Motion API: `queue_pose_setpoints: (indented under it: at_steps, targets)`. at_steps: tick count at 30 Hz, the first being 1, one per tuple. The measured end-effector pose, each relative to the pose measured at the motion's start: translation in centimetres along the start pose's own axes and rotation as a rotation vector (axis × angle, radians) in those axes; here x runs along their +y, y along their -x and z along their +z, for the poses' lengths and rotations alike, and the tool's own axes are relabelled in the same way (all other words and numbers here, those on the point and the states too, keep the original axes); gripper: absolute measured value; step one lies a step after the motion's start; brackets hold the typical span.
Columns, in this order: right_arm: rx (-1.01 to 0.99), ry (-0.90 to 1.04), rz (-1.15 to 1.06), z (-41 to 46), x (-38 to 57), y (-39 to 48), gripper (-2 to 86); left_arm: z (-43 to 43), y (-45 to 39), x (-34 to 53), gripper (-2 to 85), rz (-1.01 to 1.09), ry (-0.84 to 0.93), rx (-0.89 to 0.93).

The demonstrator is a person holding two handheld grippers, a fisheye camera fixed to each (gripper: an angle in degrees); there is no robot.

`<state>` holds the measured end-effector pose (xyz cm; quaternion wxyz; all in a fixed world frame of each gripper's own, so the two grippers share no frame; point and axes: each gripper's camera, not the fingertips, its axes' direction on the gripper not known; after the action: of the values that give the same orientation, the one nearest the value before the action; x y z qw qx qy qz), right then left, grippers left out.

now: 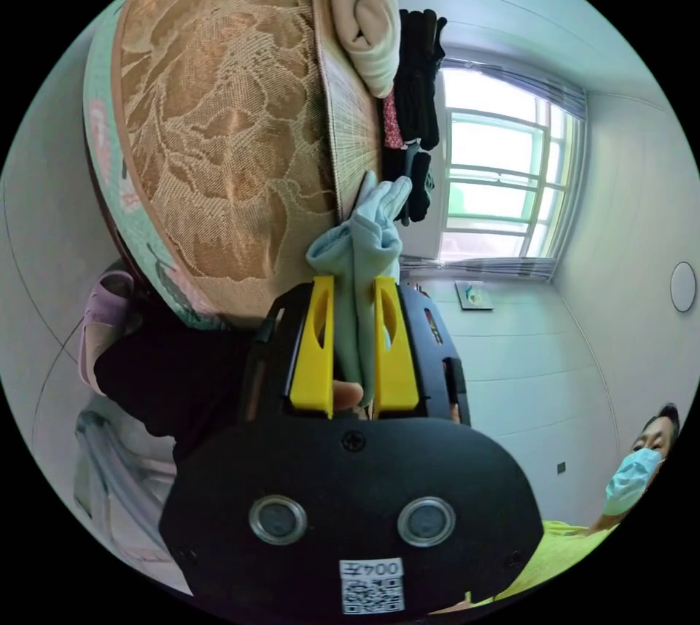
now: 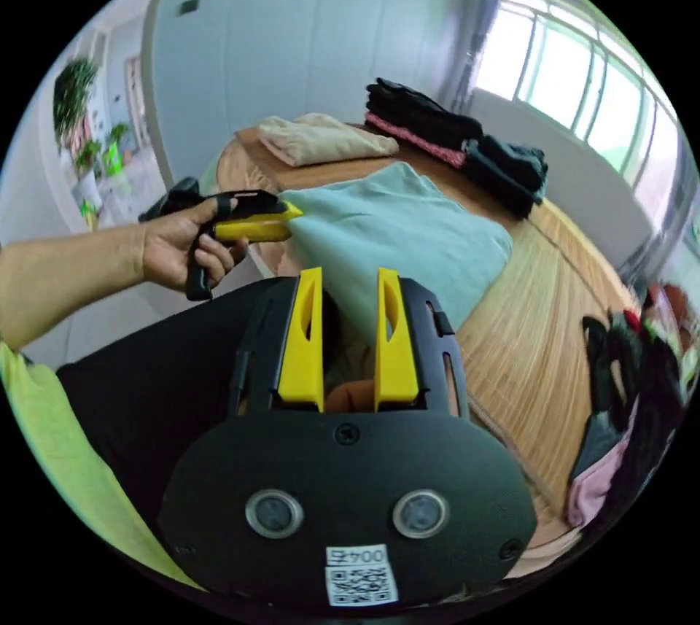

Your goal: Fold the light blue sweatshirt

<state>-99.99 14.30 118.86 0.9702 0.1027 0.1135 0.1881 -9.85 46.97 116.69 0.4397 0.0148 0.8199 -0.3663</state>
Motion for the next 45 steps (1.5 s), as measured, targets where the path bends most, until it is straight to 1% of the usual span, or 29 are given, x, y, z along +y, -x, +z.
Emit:
queue_pose_setpoints:
  at_steps: [2,3,5,8,12,14,15,16,17,18,20,21,22,23,25,28,33,35,36,38,40,42,45]
  targets:
    - [0.086,0.015,-0.198,1.0,-2.2,4.2,12.3,0.0,-0.5,-0.2,7.5,0.008,0.009,-0.035]
    - [0.105,0.019,-0.250,1.3,-2.7,5.3,12.4,-0.1,-0.9,-0.3,7.2,0.015,0.016,-0.059]
    - [0.195,0.022,-0.460,2.9,-4.9,9.3,13.1,-0.2,-1.4,-0.5,7.1,0.023,0.033,-0.089]
    - [0.261,0.061,-0.665,5.9,-7.4,13.2,14.3,-0.3,-1.9,-1.0,7.3,0.034,0.060,-0.095]
    - [0.363,0.157,-0.852,10.1,-9.1,16.1,15.0,-0.8,-1.9,-1.4,7.7,0.046,0.091,-0.088]
    - [0.480,0.251,-0.935,13.0,-9.4,16.4,10.0,-1.5,-1.5,-1.5,8.2,0.044,0.087,-0.063]
    - [0.524,0.242,-0.949,13.4,-9.4,16.4,9.0,-2.1,-1.1,-1.5,8.7,0.042,0.074,-0.038]
    - [0.567,0.193,-0.968,13.3,-9.3,16.2,7.5,-2.8,-0.7,-1.5,10.0,0.049,0.049,0.004]
    - [0.533,0.169,-0.924,12.7,-9.9,15.7,6.6,-3.2,-0.4,-1.5,10.6,0.049,0.035,0.025]
    - [0.503,0.162,-0.881,12.2,-10.4,15.2,6.5,-3.8,0.1,-1.4,13.5,0.039,0.015,0.036]
    - [0.350,0.166,-0.686,10.4,-13.0,12.5,6.1,-4.3,0.7,-1.2,17.5,0.042,-0.003,0.022]
    - [0.311,0.172,-0.637,10.1,-13.7,11.8,6.1,-4.3,0.9,-1.0,20.0,0.047,-0.018,0.025]
    - [0.235,0.187,-0.542,9.5,-15.0,10.2,6.1,-4.0,1.0,-0.8,22.5,0.056,-0.029,0.069]
    - [0.167,0.198,-0.460,9.1,-16.1,8.6,6.1,-3.7,0.9,-0.8,23.1,0.059,-0.028,0.098]
    - [0.104,0.199,-0.384,8.7,-17.2,6.6,6.1,-2.2,-0.1,-0.6,25.4,0.114,-0.013,0.173]
    - [0.078,0.191,-0.357,8.4,-18.0,4.6,6.1,0.2,-2.0,-0.6,27.3,0.202,0.060,0.165]
    - [0.074,0.193,-0.382,8.5,-18.5,2.6,6.1,3.0,-3.9,-1.0,29.7,0.246,0.110,0.212]
    - [0.065,0.202,-0.441,8.7,-18.0,2.5,6.4,3.9,-4.6,-1.3,30.4,0.262,0.129,0.197]
    - [0.070,0.204,-0.464,8.8,-17.7,2.6,6.8,4.3,-4.7,-1.7,29.2,0.252,0.134,0.167]
    - [0.127,0.214,-0.578,9.2,-16.6,2.9,8.1,4.5,-4.1,-2.4,25.2,0.218,0.135,0.102]
    - [0.164,0.210,-0.629,8.7,-15.7,2.2,8.5,4.3,-2.7,-3.1,19.0,0.129,0.125,0.113]
    - [0.156,0.181,-0.607,7.4,-14.9,-0.2,8.9,4.1,-2.7,-3.5,15.8,0.115,0.138,0.078]
    - [0.045,0.150,-0.378,5.1,-13.8,-9.1,11.3,3.8,-3.3,-4.3,12.1,0.115,0.176,-0.015]
